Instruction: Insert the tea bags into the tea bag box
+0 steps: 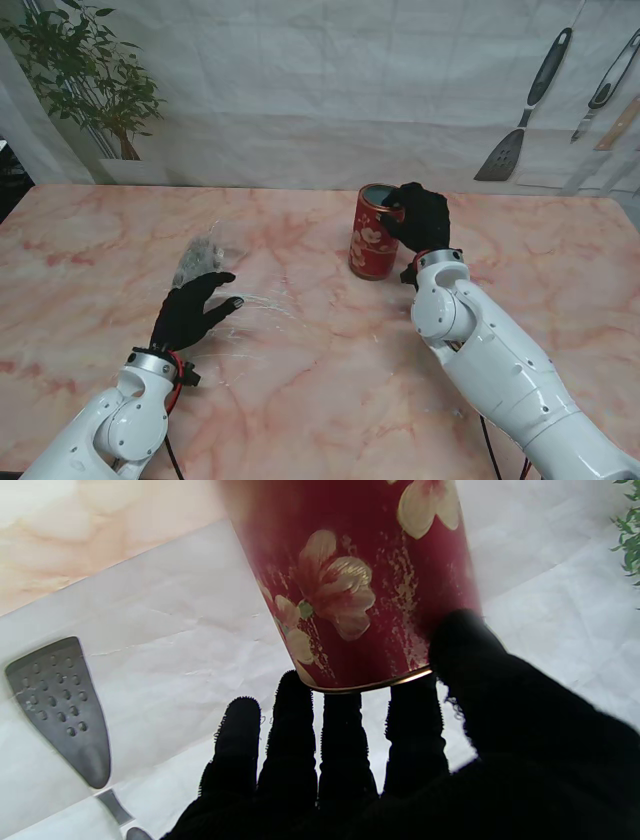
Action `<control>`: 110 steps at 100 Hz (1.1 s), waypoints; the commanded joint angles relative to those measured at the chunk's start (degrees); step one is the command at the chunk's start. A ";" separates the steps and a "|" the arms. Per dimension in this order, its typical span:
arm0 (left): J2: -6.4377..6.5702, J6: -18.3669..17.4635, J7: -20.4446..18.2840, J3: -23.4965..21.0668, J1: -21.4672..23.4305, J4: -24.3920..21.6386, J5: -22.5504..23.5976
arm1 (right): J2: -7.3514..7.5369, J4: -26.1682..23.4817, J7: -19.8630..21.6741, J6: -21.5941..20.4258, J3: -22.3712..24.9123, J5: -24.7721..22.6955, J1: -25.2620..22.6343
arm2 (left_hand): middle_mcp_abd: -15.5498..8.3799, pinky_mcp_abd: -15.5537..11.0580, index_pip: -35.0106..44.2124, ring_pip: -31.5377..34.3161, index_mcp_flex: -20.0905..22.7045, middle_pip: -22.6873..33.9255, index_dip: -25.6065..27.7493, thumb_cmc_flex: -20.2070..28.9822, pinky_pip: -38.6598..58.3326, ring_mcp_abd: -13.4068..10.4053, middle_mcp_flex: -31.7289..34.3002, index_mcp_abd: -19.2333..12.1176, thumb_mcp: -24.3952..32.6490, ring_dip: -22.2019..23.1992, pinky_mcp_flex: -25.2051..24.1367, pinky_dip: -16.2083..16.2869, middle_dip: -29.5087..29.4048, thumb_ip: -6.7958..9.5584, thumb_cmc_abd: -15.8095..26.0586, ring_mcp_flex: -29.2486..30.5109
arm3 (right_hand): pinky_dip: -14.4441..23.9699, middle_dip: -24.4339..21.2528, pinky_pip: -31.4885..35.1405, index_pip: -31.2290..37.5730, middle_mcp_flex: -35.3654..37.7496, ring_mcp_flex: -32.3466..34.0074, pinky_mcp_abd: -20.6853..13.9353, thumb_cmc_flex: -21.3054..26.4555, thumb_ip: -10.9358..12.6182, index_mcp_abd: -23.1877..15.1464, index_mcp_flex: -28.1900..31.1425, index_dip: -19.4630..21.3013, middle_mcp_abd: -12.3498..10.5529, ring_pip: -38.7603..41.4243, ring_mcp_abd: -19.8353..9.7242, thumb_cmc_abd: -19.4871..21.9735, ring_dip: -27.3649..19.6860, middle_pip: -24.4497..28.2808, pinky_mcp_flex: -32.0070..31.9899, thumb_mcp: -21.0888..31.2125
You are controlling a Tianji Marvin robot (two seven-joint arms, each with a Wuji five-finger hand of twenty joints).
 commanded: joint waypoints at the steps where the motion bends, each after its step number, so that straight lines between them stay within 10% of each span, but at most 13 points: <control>1: 0.03 0.17 -0.56 -0.09 0.24 -0.42 0.00 | -1.03 0.23 0.25 -0.82 -0.79 0.09 0.86 | -1.55 -0.93 -0.04 -3.07 -0.28 -0.65 0.01 -0.50 -1.49 -1.41 0.35 -0.80 1.26 -0.39 -0.19 -0.73 -1.00 1.61 0.08 0.54 | -0.82 0.60 1.07 6.36 0.11 1.41 -0.05 2.71 0.59 -5.53 3.22 1.50 -1.28 1.50 -0.83 4.07 1.05 1.34 -0.74 3.05; 110: -0.03 0.37 -0.20 -0.45 0.62 -0.72 0.12 | -7.83 15.59 -12.45 -3.66 -13.09 4.17 10.40 | -1.54 -0.97 -0.05 -3.14 -0.19 -0.71 -0.01 -0.56 -1.54 -1.49 0.35 -0.80 1.22 -0.43 -0.23 -0.75 -1.04 1.59 0.16 0.46 | -1.55 2.36 3.96 8.31 0.53 2.19 0.46 0.78 -0.04 -7.36 2.86 -1.03 -1.79 4.86 -0.72 3.10 2.26 5.20 -0.73 5.48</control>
